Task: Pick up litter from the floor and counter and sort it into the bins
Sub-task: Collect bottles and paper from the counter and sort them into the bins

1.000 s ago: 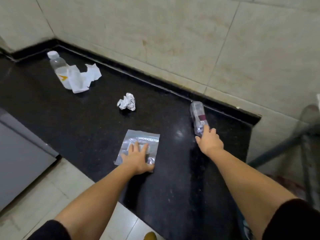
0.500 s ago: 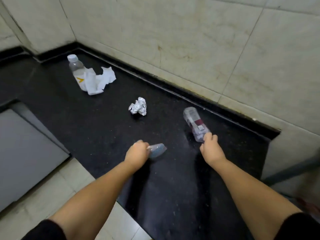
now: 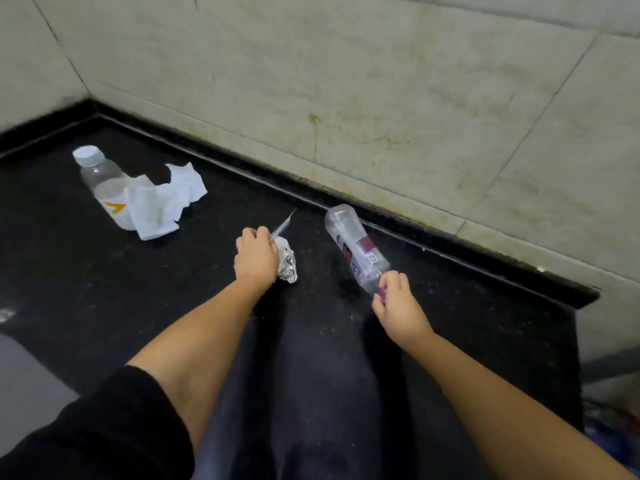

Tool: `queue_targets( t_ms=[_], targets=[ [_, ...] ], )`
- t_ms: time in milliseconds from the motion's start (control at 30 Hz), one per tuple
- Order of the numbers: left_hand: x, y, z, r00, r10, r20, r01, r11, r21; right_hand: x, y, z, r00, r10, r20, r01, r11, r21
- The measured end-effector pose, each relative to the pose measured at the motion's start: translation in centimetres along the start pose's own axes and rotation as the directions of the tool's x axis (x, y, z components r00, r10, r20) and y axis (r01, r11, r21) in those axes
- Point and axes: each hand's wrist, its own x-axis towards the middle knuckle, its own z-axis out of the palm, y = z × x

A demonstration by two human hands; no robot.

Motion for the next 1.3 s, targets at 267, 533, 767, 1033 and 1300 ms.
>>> queue_targets(
  t_ms=[267,533,767,1033,1300],
  targets=[
    [1.5,-1.6,2.7,0.897,0.081,0.434,-0.16,0.976,0.148,1.3,-2.1,2.5,0.993,0.106,0.05,-0.107,0.994,0.008],
    [-4.2,0.3,2.3,0.792,0.215,0.571,-0.343,0.931,0.125,0.5,-4.1,2.1,0.996,0.092,0.015,-0.091,0.996,-0.004],
    [-12.1,-3.2,-1.5,0.897,0.076,0.435,-0.149,0.979,0.137,-3.0,-5.6,-0.3,0.993,-0.103,0.053,0.106,0.993,-0.047],
    [-26.6,-12.6,-10.1,0.93,-0.354,0.103,0.345,0.934,0.093,-12.8,-10.4,0.5,0.868,-0.464,0.173,0.483,0.872,-0.081],
    [-51.8,-24.1,-14.4,0.65,-0.759,-0.019,0.751,0.647,-0.13,-28.7,-19.9,8.2,0.509,-0.728,0.459,0.826,0.563,-0.025]
  ],
)
